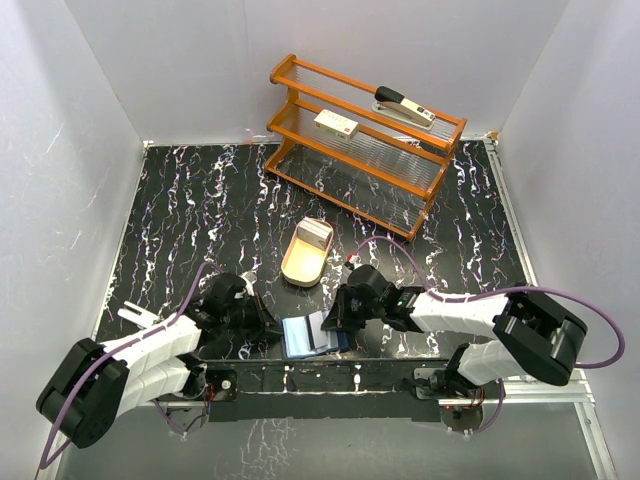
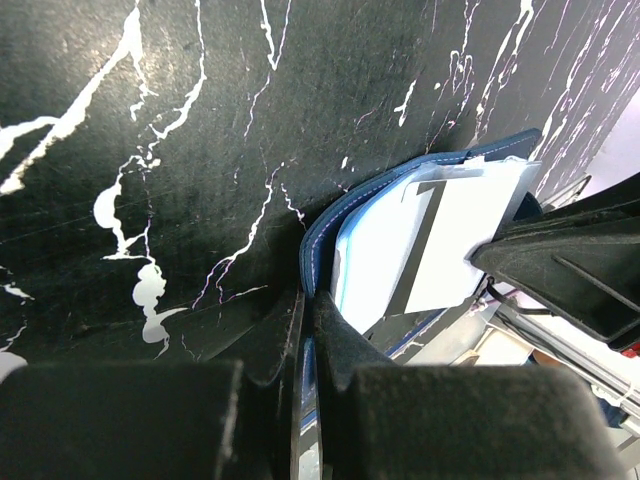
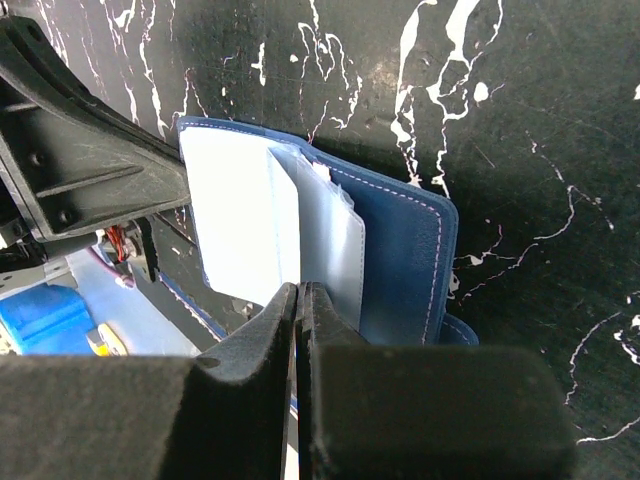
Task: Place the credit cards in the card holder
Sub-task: Insert the credit card into the card holder.
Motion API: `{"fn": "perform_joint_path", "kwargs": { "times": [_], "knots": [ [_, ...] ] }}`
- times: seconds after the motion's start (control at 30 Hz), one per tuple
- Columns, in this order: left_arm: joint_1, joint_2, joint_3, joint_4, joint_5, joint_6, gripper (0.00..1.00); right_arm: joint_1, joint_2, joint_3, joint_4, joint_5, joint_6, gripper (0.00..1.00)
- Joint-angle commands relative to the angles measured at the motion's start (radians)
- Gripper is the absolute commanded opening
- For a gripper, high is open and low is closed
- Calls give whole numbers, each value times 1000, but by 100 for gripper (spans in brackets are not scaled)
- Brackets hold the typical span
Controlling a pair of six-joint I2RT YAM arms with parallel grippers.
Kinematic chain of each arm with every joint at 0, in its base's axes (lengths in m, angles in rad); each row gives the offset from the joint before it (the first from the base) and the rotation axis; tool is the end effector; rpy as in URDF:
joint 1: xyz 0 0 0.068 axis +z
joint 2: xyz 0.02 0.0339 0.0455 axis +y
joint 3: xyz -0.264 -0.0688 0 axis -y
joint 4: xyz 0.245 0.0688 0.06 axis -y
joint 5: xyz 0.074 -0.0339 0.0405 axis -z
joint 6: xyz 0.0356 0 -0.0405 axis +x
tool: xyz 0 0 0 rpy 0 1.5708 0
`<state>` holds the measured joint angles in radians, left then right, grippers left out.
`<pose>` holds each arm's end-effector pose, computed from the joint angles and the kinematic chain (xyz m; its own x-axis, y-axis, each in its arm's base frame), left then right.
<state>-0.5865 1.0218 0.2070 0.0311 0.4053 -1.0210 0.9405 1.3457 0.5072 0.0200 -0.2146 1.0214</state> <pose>0.1334 -0.1055 0.1263 -0.9392 -0.3167 -0.1328 -0.1140 0.6523 -0.7494 0.1376 0.2014 0.1493 -0.9710 0.0829 -0.2242 -0.0900 0.7423 0.6639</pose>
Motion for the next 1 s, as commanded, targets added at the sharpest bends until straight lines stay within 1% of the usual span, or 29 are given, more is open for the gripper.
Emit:
{"fn": "perform_joint_path", "kwargs": {
  "times": [0.0, 0.3, 0.43, 0.53, 0.67, 0.97],
  "knots": [
    [-4, -4, -25, -25, -11, 4, 0, 4, 15, -13, 37, -8, -26, 0],
    [-4, -5, -15, -31, -10, -1, 0, 5, 32, -11, 52, 1, -9, 0],
    [-4, -7, -20, -28, -11, -10, 0, 11, 46, 8, 38, 6, -12, 9],
    [-5, -13, -22, -31, -11, -12, 0, 15, 38, 33, -19, 36, -28, 17],
    [-4, -23, -26, -33, -14, -15, 0, 17, 16, 54, -76, 70, -39, 23],
    [-4, -25, -23, -33, -11, -19, 0, 28, 48, 71, -52, 44, -51, 21]
  ]
}}
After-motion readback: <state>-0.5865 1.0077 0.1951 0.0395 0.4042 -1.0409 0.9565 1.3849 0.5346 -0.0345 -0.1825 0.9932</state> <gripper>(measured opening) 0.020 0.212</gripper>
